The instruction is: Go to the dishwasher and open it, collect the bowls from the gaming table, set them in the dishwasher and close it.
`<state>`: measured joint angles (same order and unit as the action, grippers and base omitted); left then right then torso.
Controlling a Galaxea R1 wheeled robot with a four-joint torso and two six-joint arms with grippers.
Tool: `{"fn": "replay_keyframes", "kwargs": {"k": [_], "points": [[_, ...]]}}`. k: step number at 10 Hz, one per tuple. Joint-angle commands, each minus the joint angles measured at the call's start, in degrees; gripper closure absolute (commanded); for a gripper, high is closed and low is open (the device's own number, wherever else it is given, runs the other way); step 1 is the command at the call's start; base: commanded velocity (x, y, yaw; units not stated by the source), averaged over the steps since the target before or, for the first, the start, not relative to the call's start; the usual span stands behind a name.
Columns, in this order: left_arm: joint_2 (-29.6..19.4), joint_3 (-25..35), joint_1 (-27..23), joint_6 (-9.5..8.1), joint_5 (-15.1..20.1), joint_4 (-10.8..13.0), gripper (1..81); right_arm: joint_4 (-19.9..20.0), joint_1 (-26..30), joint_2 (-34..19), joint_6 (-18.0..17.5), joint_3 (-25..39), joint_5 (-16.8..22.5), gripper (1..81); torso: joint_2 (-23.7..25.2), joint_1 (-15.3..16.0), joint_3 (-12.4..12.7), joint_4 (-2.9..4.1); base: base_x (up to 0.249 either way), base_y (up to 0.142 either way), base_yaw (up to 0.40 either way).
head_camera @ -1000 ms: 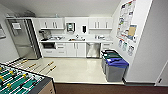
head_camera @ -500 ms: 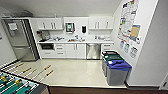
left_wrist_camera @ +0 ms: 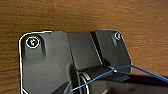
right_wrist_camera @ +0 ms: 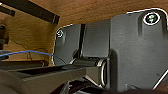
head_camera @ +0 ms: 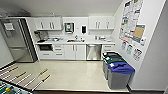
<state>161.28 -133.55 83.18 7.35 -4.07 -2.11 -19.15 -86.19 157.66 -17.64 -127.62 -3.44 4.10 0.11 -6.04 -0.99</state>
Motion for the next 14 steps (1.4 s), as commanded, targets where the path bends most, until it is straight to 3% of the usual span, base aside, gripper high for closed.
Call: {"fn": "replay_keyframes", "kwargs": {"k": [1, 14], "points": [[-0.7, 0.7, -3.0, 0.3, 2.9, 0.4, 1.0, -0.8, 3.0, -0.8, -0.1, 0.7, 2.3, 1.0, 0.0, 0.0, 0.0, 0.0, 0.228, 0.0, 0.0], [-0.7, 0.7, -3.0, 0.29, 2.9, 0.4, 1.0, -0.9, 3.2, -0.7, -0.1, 0.5, 2.3, 1.0, 0.0, 0.0, 0.0, 0.0, 0.228, 0.0, 0.0]]}}
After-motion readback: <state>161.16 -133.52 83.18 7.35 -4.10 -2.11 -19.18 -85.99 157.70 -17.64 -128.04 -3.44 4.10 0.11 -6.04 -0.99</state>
